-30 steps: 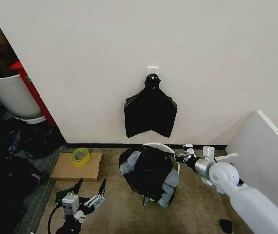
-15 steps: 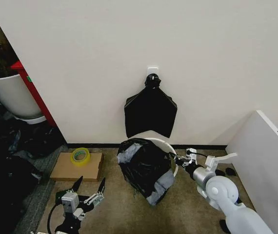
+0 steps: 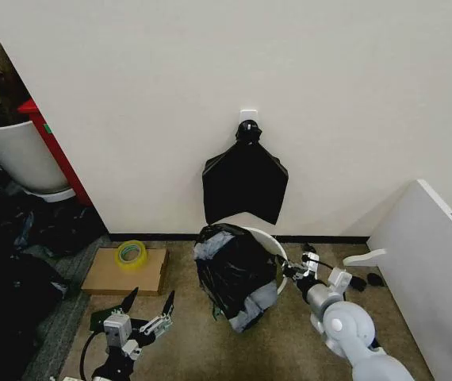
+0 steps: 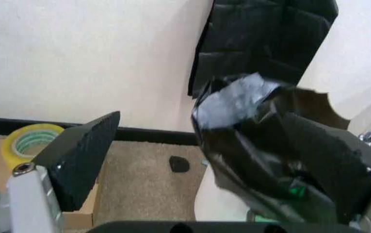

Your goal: Place the garbage bag over the trash bin.

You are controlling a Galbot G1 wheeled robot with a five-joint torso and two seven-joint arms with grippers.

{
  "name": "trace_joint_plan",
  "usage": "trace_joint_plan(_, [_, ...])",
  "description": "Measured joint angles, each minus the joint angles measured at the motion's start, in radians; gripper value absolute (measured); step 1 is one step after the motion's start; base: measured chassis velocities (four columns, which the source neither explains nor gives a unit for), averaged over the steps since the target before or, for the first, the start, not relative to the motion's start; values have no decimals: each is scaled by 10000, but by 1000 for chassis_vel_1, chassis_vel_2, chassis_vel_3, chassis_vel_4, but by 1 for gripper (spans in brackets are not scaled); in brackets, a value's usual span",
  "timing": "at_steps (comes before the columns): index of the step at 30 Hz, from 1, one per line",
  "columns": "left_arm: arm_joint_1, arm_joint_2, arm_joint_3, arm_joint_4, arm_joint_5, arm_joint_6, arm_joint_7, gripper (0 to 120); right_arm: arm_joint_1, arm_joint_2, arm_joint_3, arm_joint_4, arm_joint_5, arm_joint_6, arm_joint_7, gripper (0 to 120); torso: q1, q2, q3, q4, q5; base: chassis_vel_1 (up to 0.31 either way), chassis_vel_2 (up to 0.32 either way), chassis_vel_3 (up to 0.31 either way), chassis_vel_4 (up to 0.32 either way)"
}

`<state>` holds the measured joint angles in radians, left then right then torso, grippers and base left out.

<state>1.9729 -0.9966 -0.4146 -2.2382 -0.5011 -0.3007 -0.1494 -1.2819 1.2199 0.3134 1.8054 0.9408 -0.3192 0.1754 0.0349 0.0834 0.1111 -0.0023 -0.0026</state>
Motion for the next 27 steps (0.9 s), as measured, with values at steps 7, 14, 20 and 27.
trace_joint_plan(7, [13, -1, 60, -4, 25, 0, -12, 99, -119, 104, -133, -157, -165, 173, -72, 3, 0, 1, -1, -1, -2, 0, 0, 0, 0])
trace_joint_plan(14, [1, -58, 136, -24, 55, 2, -20, 99, -386, 49, -103, -29, -418, 106, -193, 19, 0, -2, 2, -2, 6, 0, 0, 0, 0])
trace_joint_plan(20, [4, -124, 195, -71, 81, -4, -24, 99, -641, -155, 613, 827, -722, 57, -319, 44, 0, -2, 1, 0, 2, 0, 0, 0, 0])
trace_joint_plan(27, [136, -167, 205, -122, 153, -46, -36, 99, -1028, -586, 1662, 1764, -1332, 36, -731, 68, 0, -1, 0, 0, 3, 0, 0, 0, 0])
